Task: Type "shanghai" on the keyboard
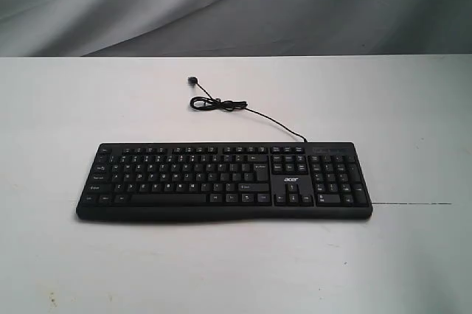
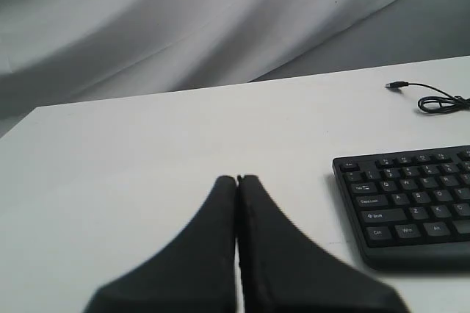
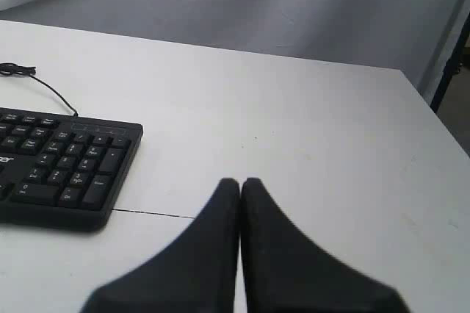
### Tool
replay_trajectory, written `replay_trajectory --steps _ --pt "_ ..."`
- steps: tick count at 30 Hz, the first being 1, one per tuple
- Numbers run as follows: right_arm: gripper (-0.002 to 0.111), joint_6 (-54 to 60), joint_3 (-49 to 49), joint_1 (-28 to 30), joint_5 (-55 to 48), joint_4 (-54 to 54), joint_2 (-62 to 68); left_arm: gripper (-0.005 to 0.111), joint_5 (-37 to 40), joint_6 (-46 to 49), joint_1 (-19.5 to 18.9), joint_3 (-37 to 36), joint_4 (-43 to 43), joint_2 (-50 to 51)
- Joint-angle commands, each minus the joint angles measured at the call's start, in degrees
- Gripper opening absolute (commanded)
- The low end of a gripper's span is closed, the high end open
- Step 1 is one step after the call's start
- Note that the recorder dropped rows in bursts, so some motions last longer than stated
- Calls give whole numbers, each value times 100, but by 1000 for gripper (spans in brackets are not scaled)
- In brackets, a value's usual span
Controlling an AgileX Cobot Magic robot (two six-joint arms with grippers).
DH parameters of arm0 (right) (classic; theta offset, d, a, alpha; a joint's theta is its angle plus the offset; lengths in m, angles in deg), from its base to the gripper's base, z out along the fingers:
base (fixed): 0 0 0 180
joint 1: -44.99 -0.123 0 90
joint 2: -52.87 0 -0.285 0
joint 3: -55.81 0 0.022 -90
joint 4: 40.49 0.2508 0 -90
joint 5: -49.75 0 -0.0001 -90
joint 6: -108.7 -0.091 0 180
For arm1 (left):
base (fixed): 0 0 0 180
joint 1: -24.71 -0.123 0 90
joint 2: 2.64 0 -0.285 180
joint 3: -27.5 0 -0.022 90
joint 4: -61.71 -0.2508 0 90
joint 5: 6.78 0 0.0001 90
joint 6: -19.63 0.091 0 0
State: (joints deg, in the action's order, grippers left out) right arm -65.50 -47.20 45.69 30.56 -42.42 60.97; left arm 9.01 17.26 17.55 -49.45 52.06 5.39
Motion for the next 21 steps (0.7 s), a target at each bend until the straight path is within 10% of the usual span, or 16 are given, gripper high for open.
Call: replay_trajectory --steps 1,21 --pt "0 -1 22 -10 18 2 -32 0 -57 -25 42 -26 10 -25" --pt "0 -3 -267 -10 -303 757 -32 0 -57 -25 42 -26 10 -25"
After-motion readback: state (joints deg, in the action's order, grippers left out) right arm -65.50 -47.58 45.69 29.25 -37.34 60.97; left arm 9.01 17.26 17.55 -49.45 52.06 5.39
